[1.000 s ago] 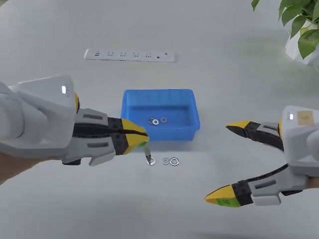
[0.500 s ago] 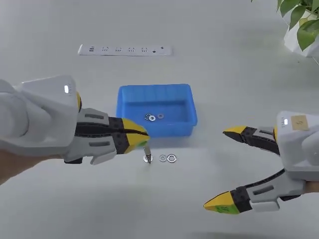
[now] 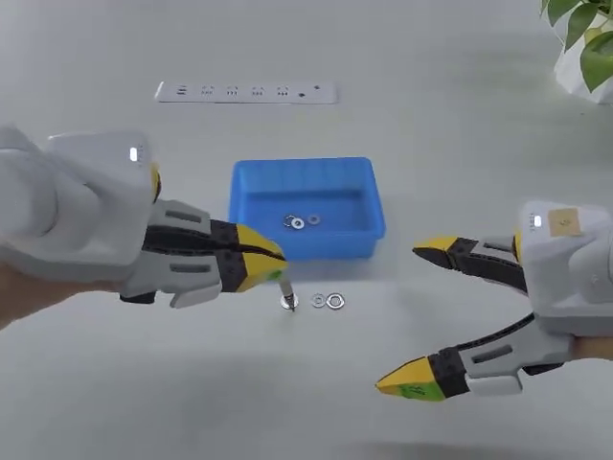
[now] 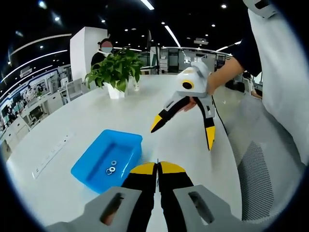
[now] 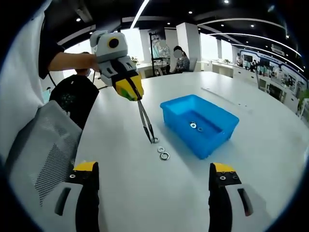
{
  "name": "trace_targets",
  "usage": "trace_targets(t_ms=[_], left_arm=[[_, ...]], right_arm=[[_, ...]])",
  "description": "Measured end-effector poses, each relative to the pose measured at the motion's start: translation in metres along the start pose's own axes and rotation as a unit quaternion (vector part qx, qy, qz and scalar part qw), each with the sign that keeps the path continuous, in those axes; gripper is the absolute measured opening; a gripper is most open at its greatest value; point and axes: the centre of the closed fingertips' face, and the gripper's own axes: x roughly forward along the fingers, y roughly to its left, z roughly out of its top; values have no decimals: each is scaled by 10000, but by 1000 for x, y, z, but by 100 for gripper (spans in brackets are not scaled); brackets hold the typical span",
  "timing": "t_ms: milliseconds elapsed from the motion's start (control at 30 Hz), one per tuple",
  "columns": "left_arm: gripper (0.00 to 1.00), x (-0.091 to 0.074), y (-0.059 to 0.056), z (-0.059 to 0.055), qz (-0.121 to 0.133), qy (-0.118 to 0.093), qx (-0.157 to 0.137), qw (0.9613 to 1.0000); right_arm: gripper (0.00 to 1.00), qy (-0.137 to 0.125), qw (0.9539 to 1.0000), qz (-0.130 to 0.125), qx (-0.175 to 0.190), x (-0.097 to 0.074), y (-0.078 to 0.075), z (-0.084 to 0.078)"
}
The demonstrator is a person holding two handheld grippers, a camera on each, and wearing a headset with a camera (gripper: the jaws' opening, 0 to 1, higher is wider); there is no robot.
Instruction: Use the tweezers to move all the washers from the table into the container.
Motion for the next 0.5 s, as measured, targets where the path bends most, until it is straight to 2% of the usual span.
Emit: trace_targets(t_ms=[133, 233, 300, 367, 433, 500], left_arm=[[5, 1, 0, 0, -48, 27, -17, 10000], [5, 3, 0, 1, -81, 58, 1, 10000], [5, 3, -1, 1, -100, 77, 13, 9999], [5, 4, -1, 1, -107, 91, 26, 9999], [5, 4, -1, 1, -100, 99, 25, 9999], [5, 5, -1, 1, -107, 113, 27, 9999]], right_arm=[[85, -207, 9994, 267, -51, 14, 7, 20], [77, -192, 9985, 470, -192, 30, 10, 27], [70, -117, 9971, 703, -267, 43, 15, 27], [62, -55, 9960, 777, -447, 56, 15, 26], [50, 11, 9953, 860, -443, 64, 14, 24], [48, 78, 9941, 961, -499, 73, 15, 24]])
